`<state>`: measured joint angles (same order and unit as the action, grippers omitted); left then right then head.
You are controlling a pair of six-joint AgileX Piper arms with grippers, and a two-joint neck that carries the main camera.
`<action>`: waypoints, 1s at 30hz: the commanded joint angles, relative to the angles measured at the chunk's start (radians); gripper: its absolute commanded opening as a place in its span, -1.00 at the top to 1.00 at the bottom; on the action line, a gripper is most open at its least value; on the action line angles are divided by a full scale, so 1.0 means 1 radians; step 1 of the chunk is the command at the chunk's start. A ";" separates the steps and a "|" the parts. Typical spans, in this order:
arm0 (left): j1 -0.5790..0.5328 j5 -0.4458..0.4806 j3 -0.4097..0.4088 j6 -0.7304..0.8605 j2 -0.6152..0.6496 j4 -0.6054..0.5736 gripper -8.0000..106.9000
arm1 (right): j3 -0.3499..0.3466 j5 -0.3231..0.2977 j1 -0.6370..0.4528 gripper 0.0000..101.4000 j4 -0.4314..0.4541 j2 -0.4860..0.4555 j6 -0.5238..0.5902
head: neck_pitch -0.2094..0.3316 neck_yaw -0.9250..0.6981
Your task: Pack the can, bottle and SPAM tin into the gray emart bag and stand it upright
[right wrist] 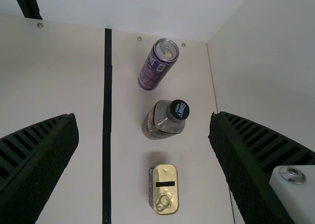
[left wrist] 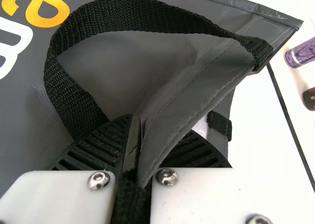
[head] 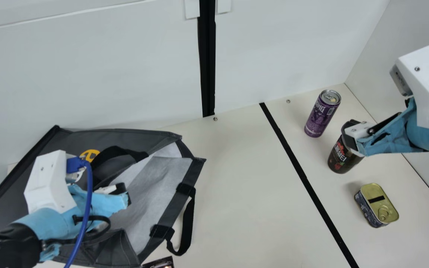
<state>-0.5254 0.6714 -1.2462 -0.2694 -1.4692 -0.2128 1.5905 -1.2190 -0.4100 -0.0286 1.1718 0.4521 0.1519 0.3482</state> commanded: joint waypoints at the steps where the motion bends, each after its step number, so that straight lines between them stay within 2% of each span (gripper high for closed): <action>1: 0.000 0.000 0.000 0.000 0.000 0.000 1.00 | 0.000 0.000 0.000 -0.87 0.000 0.000 0.000 | 0.023 0.001; 16: 0.000 0.000 0.000 0.000 0.000 0.000 1.00 | 0.000 0.000 0.000 -0.87 0.000 0.000 0.000 | 0.023 0.001; 20: 0.000 0.000 0.000 0.000 0.000 0.000 1.00 | -0.014 0.006 0.029 -0.87 0.025 -0.011 -0.035 | 0.023 0.001; 30: 0.000 0.000 0.000 0.000 0.000 0.000 1.00 | 0.042 0.001 0.046 -0.87 0.055 0.041 -0.101 | 0.023 0.001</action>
<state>-0.5254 0.6714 -1.2462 -0.2694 -1.4692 -0.2128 1.6265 -1.2146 -0.3632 0.0226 1.2068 0.3539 0.1519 0.3482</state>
